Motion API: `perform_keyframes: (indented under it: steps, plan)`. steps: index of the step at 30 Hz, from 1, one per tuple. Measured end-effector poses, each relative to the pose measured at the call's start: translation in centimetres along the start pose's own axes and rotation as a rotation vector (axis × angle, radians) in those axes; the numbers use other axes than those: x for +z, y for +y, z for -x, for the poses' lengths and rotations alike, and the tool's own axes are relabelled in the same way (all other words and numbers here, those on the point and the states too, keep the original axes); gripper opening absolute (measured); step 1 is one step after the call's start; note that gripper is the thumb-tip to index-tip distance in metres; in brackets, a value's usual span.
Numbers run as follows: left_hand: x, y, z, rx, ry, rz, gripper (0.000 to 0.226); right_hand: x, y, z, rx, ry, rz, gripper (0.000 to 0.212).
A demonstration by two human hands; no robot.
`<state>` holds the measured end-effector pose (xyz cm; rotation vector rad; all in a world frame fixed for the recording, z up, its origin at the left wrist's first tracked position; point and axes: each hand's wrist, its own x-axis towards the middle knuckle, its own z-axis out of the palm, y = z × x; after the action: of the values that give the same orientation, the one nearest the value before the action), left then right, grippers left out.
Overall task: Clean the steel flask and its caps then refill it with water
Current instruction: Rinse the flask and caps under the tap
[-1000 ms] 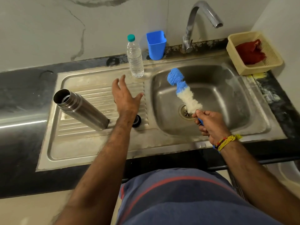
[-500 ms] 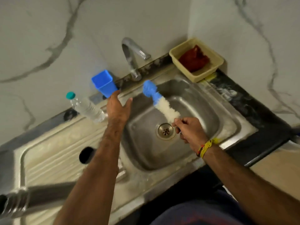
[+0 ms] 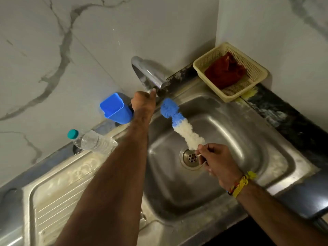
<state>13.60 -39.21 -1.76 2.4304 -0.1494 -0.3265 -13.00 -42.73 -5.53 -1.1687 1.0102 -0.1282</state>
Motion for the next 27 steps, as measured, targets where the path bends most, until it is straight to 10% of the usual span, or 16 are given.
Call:
perform_keyframes:
  steps: [27]
  plan:
    - [0.9,-1.3,-0.5,-0.078,0.027,0.104,0.029,0.8,-1.1,0.8,0.185,-0.102,-0.067,0.026]
